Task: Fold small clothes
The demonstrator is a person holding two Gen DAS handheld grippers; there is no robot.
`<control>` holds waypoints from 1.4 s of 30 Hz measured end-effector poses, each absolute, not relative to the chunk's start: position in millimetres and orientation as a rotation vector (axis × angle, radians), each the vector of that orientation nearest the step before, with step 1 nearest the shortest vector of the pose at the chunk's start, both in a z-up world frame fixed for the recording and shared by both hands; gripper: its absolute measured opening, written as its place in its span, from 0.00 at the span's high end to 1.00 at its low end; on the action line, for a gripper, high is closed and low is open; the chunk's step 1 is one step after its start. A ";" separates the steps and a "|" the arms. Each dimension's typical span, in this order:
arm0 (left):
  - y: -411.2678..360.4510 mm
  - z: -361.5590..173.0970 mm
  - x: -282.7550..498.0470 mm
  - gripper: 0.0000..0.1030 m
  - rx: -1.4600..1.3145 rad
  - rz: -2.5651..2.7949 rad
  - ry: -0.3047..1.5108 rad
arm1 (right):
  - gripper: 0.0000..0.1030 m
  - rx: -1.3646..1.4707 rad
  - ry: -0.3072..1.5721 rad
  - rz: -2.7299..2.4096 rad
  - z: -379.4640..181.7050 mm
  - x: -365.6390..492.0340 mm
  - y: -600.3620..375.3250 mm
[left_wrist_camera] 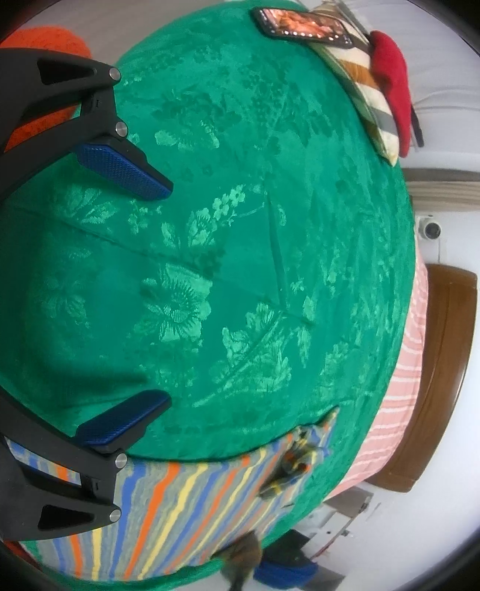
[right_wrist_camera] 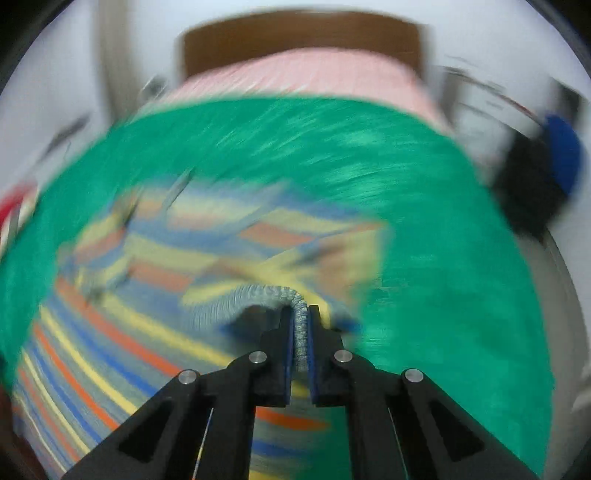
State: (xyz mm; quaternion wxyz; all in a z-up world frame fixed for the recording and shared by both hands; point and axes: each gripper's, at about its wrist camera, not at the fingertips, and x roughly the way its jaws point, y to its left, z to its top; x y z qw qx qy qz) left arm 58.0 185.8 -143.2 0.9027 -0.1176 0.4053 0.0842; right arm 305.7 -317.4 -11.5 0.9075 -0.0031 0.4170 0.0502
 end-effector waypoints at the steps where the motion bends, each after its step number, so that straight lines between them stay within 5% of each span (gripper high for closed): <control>1: 185.0 -143.8 58.6 0.00 -0.244 0.171 0.841 | 0.94 0.069 0.827 0.026 2.2 295.5 -359.5; 7: 170.5 -146.0 60.6 0.00 -0.181 0.168 0.847 | 0.94 0.370 0.867 -0.231 -12.7 246.1 -513.3; 15: 151.6 -148.5 58.3 0.01 -0.055 0.173 0.844 | 0.93 0.709 0.873 -0.205 -84.5 218.8 -551.1; 22: 152.0 -151.4 60.1 0.00 -0.066 0.168 0.855 | 0.75 0.892 0.786 -0.138 -94.3 211.4 -557.6; 23: 152.1 -151.5 59.8 0.00 -0.067 0.168 0.855 | 0.76 0.888 0.791 -0.105 -95.6 213.8 -555.7; 25: 152.7 -151.6 59.0 0.00 -0.070 0.171 0.855 | 0.97 0.819 0.819 -0.105 -90.9 218.1 -551.3; 39: 165.9 -153.4 61.6 0.00 -0.140 0.177 0.871 | 0.96 0.536 0.904 -0.350 -86.6 208.6 -545.9; 42: 164.5 -153.2 61.3 0.00 -0.136 0.178 0.871 | 0.81 0.529 0.884 -0.380 -82.5 198.8 -551.2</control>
